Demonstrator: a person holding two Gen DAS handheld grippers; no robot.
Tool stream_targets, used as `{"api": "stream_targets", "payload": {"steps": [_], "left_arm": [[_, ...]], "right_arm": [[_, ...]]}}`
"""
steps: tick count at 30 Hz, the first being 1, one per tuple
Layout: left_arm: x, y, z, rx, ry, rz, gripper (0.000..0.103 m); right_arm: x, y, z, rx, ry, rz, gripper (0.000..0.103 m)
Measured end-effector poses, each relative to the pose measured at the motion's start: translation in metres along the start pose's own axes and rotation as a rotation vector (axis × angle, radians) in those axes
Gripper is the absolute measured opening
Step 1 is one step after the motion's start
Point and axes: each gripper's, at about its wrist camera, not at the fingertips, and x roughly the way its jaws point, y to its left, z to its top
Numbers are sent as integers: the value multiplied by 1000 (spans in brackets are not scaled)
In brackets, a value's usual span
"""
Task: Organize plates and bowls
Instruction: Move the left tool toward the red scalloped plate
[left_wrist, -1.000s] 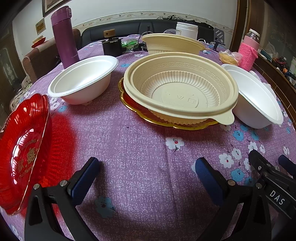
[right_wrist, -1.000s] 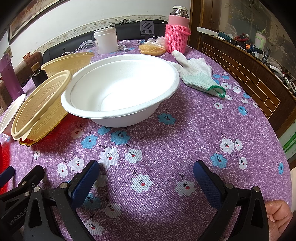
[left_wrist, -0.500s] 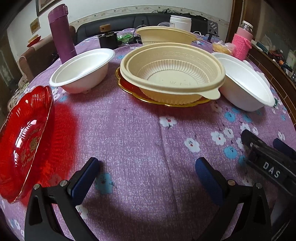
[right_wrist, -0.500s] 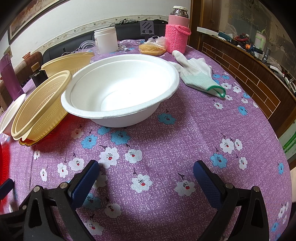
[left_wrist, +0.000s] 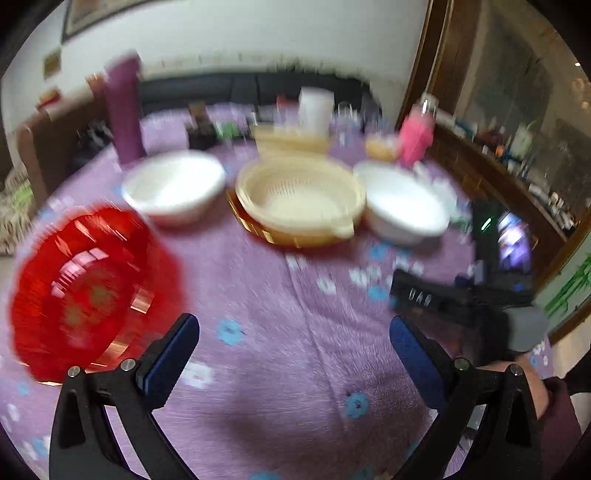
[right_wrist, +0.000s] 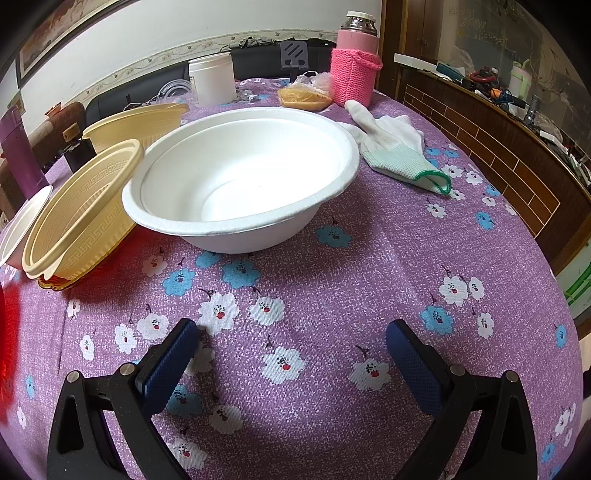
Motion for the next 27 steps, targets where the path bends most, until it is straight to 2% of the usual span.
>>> {"api": "stream_targets", "payload": {"steps": [4, 6, 7, 8, 9, 12, 13, 15, 18, 21, 24, 26, 27], "left_arm": [[-61, 29, 15, -12, -186, 51, 103], [-89, 47, 27, -20, -250, 91, 103], [-104, 55, 32, -24, -279, 102, 103], [-123, 64, 38, -27, -314, 118, 103], [-141, 72, 47, -25, -344, 140, 103], [-201, 96, 71, -10, -413, 184, 103], [-224, 106, 80, -6, -445, 191, 103], [-259, 120, 94, 12, -493, 235, 103], [-305, 146, 117, -8, -536, 323, 103], [-342, 178, 132, -64, -574, 322, 103], [-359, 204, 125, -140, -647, 353, 103], [-349, 221, 113, -166, -675, 346, 103], [-344, 228, 106, -174, -658, 326, 103]], "right_arm": [[0, 1, 2, -18, 38, 8, 102], [1, 0, 6, -26, 118, 20, 102], [-3, -2, 6, -5, 158, 31, 95], [-12, -5, 6, 24, 156, 62, 88], [-27, -6, 6, 44, 135, 96, 80], [-103, 1, 18, 18, -17, 163, 80], [-125, 4, 23, 0, -65, 180, 81], [-197, 15, 38, -56, -228, 228, 82], [-272, 26, 63, -70, -368, 306, 85], [-343, 42, 92, -87, -503, 369, 90], [-370, 57, 91, -96, -620, 402, 102], [-355, 74, 80, -107, -593, 440, 103], [-336, 83, 70, -109, -534, 458, 103]]}}
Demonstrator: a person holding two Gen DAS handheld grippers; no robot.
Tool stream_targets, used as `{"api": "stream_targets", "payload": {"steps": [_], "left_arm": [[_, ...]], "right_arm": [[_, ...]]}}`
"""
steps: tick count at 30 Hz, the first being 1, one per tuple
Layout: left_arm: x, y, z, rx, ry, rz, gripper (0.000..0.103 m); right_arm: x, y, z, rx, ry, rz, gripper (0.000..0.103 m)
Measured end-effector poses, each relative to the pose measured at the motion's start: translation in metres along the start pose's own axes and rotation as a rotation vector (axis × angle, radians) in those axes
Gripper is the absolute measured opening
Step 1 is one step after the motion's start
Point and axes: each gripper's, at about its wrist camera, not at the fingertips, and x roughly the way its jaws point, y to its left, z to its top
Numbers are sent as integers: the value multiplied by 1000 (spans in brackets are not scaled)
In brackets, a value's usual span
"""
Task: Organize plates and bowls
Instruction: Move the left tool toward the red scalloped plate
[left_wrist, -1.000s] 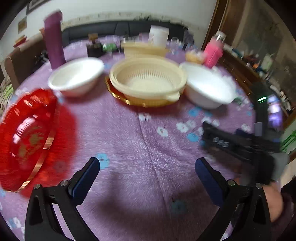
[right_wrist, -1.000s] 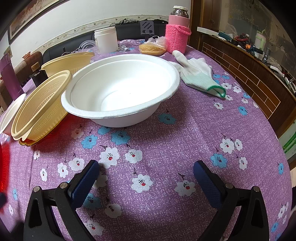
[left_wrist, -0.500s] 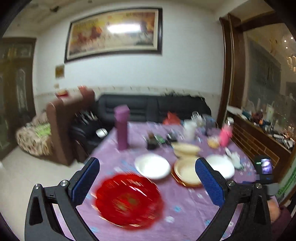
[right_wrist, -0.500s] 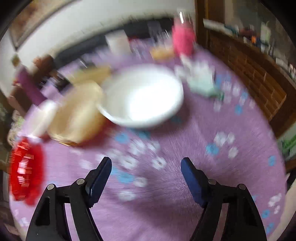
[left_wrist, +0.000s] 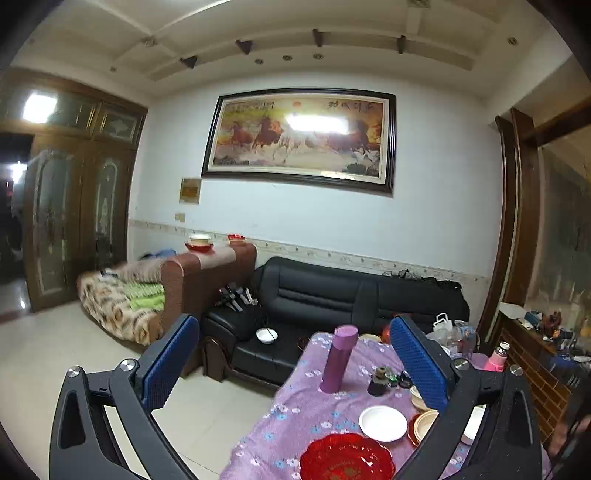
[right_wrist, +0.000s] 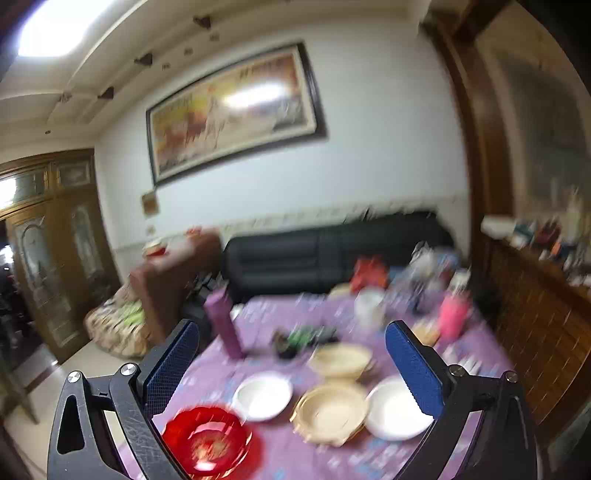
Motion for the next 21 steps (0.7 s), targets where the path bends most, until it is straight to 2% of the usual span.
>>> {"api": "stream_targets", "payload": {"steps": [4, 7, 11, 14, 17, 19, 21], "left_arm": [[39, 10, -39, 20, 203, -65, 103], [56, 7, -70, 60, 247, -77, 103], [79, 8, -100, 76, 304, -101, 103], [99, 11, -126, 29, 377, -146, 103], [134, 21, -155, -69, 479, -129, 103], [154, 26, -171, -93, 547, -108, 103], [171, 33, -187, -111, 601, -86, 103]], "right_arm": [[59, 1, -62, 29, 215, 22, 101], [92, -10, -95, 73, 308, 23, 99], [114, -10, -128, 72, 377, 26, 99], [130, -5, -148, 58, 409, 61, 99], [147, 2, -165, 73, 446, 96, 97], [161, 6, -174, 91, 489, 128, 90], [174, 13, -187, 90, 533, 155, 88]]}}
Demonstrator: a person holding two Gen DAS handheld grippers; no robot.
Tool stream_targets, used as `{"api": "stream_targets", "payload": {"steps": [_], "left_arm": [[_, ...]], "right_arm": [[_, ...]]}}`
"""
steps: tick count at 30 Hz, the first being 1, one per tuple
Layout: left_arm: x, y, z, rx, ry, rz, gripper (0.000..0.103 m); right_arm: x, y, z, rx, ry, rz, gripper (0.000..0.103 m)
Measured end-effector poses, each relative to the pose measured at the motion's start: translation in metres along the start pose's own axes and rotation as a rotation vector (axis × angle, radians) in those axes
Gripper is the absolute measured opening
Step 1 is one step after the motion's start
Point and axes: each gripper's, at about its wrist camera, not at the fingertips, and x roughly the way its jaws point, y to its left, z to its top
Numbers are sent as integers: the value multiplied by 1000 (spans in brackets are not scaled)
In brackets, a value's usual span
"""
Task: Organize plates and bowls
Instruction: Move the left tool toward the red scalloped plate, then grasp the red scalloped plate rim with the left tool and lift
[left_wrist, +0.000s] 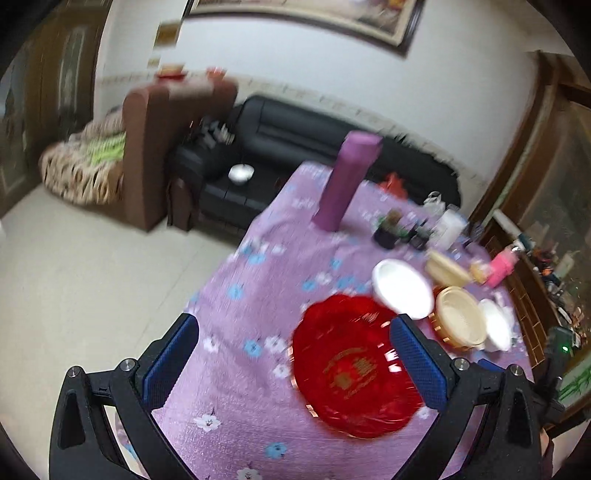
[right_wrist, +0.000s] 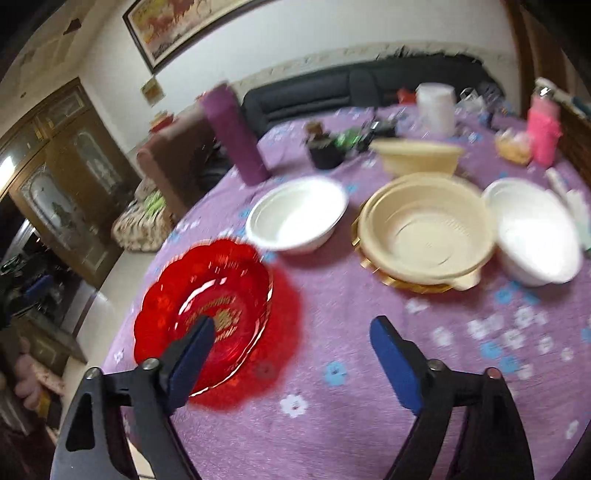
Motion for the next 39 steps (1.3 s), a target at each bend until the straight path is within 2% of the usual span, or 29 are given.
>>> {"api": "stream_targets", "payload": {"steps": [6, 8, 10, 12, 15, 16, 17, 18, 19, 20, 22, 24, 27, 30, 39], "left_arm": [[66, 8, -10, -21, 111, 45, 103], [87, 4, -14, -12, 151, 69, 103], [105, -1, -19, -8, 193, 57, 102], [119, -5, -23, 2, 231, 53, 97], [142, -14, -32, 42, 287, 76, 79], [148, -15, -35, 46, 312, 79, 65], [157, -16, -40, 41, 353, 71, 52], [158, -18, -42, 48, 348, 82, 51], [156, -22, -42, 73, 327, 99, 40], [157, -25, -44, 84, 344, 82, 30], [152, -25, -45, 73, 339, 96, 29], [140, -22, -44, 74, 309, 101, 29], [118, -18, -39, 73, 275, 104, 29], [103, -17, -37, 97, 233, 149, 29], [113, -12, -36, 92, 254, 186, 29]], "right_arm": [[44, 19, -3, -14, 76, 18, 87], [58, 22, -3, -6, 99, 13, 83], [77, 25, -5, 1, 133, 7, 74], [87, 26, -4, 10, 150, -5, 67], [99, 26, -5, 17, 172, -10, 50], [103, 27, -5, 18, 181, -8, 42], [106, 28, -5, 17, 186, -8, 39], [109, 29, -5, 14, 191, -7, 33], [111, 31, -6, 6, 190, -8, 29], [112, 33, -6, -3, 188, -7, 23], [110, 37, -5, -23, 173, -33, 19], [103, 40, -5, -37, 148, -22, 15], [89, 50, -4, -66, 100, -1, 15], [81, 63, -4, -106, 75, 0, 15], [96, 67, -14, -91, 114, 34, 15]]}}
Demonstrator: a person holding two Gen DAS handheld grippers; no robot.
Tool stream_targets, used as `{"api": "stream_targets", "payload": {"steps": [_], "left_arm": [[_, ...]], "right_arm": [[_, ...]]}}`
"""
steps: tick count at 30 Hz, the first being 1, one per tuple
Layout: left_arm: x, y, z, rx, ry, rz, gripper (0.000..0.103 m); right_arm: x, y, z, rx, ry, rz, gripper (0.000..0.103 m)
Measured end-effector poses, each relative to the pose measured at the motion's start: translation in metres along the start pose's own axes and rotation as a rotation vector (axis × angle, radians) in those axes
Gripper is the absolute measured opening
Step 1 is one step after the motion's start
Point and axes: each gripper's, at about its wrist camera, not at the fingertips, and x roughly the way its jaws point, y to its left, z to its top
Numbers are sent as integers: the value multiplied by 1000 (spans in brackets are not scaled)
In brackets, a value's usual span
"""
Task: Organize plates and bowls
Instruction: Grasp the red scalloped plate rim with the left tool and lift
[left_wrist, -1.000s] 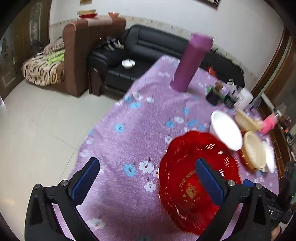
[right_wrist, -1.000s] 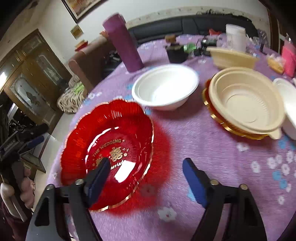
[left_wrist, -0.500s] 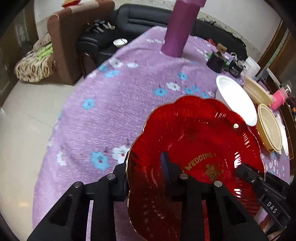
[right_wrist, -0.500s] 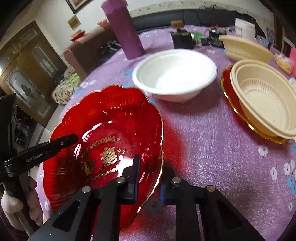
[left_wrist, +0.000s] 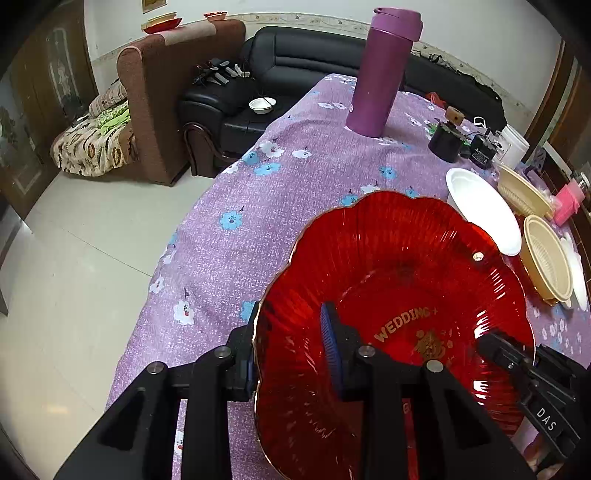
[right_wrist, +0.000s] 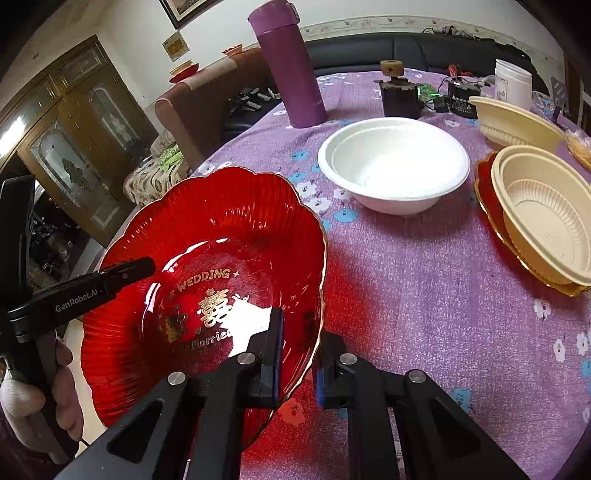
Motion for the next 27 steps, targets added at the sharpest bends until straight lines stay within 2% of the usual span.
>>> {"api": "stream_targets", "payload": {"steps": [5, 13, 15, 17, 20, 22, 27], "left_arm": [[3, -10, 0, 12, 2, 6, 29], [3, -18, 1, 36, -24, 58, 28], [2, -17, 1, 30, -16, 48, 29], [-5, -17, 1, 21, -28, 34, 39], [-23, -13, -1, -3, -69, 24, 57], [-37, -9, -4, -22, -99, 9, 64], [-65, -7, -3, -52, -131, -41, 70]], "right_arm": [[0, -8, 0, 14, 0, -6, 15], [8, -19, -7, 36, 25, -17, 15], [7, -21, -7, 31, 15, -20, 15], [2, -21, -8, 18, 5, -18, 17], [-12, -24, -10, 19, -24, -1, 29], [-26, -29, -12, 24, -53, 5, 34], [-47, -41, -22, 39, -79, 24, 36]]}}
